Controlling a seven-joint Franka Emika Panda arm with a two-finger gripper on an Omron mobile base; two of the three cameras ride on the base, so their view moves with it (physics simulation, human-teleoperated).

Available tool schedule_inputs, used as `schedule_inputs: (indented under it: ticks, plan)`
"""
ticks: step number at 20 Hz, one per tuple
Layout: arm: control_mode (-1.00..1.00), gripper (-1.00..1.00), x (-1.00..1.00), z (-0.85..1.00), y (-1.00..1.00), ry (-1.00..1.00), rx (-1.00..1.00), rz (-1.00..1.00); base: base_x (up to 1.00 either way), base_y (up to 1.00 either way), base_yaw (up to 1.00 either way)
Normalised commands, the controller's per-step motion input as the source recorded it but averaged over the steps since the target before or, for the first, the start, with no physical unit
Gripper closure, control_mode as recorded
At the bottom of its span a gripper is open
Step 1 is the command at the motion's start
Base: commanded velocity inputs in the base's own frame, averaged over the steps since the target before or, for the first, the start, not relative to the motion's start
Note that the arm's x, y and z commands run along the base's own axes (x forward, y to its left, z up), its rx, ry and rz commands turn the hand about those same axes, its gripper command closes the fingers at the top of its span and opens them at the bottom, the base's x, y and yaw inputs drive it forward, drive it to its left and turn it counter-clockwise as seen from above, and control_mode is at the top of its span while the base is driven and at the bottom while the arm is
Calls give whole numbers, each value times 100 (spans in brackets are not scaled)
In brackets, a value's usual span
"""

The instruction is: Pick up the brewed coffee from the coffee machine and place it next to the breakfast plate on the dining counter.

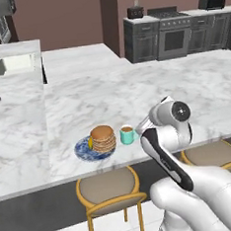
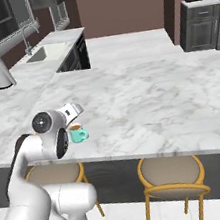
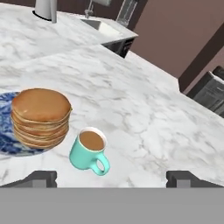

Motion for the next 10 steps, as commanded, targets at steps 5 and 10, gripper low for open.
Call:
schedule_inputs:
  ticks: [5,10]
  plan:
    - [-100,-100,-21,100,-17,2,2,0,0,0,0]
    - [-100,-100,-35,33,-56,-9,20,0,0,0,0]
